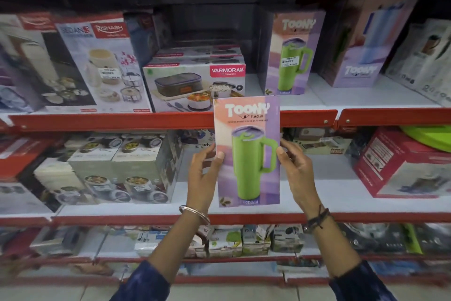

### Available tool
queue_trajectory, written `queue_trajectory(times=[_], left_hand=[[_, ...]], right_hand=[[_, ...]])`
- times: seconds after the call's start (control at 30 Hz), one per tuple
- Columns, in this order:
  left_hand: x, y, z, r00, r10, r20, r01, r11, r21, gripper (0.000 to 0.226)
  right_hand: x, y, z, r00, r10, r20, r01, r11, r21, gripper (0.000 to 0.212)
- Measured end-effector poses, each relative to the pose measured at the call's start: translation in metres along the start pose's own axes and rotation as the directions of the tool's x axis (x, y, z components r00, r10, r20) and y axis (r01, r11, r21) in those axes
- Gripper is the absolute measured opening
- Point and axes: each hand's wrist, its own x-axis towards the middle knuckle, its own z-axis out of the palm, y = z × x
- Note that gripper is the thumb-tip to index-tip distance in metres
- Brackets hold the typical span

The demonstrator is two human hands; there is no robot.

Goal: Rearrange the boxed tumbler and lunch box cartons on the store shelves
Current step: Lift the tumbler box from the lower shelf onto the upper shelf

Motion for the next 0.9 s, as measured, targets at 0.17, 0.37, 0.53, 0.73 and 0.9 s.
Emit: queue_trajectory(times=[0.17,0.37,0.53,0.73,0.9], left_hand=[[-0.002,0.002,-0.002,0.998,-0.026,0.060,0.025,1.000,0.020,0.047],[-0.005,0.014,0.001,0.994,-0.010,0.109,0.006,0.999,0.035,0.051],[0.008,0.046,0.014,0.974,0.137,0.181,-0.149,0.987,0.054,0.048],[0.046,0.090,0.050,0.919,0.355,0.173,-0.371,0.927,0.064,0.048],[0.091,0.112,0.087,0.897,0.403,0.183,-0.418,0.907,0.051,0.051]], right_hand=[[-0.004,-0.001,-0.003,1.000,-0.015,-0.015,0.015,0.999,-0.053,0.028],[-0.007,-0.008,-0.009,0.997,-0.050,-0.058,0.045,0.996,-0.081,0.027],[0.012,-0.037,-0.026,0.985,-0.170,-0.027,0.166,0.980,-0.106,0.039],[0.068,-0.076,-0.049,0.937,-0.348,-0.039,0.334,0.920,-0.205,0.050],[0.119,-0.088,-0.065,0.921,-0.384,-0.068,0.362,0.907,-0.216,0.055]])
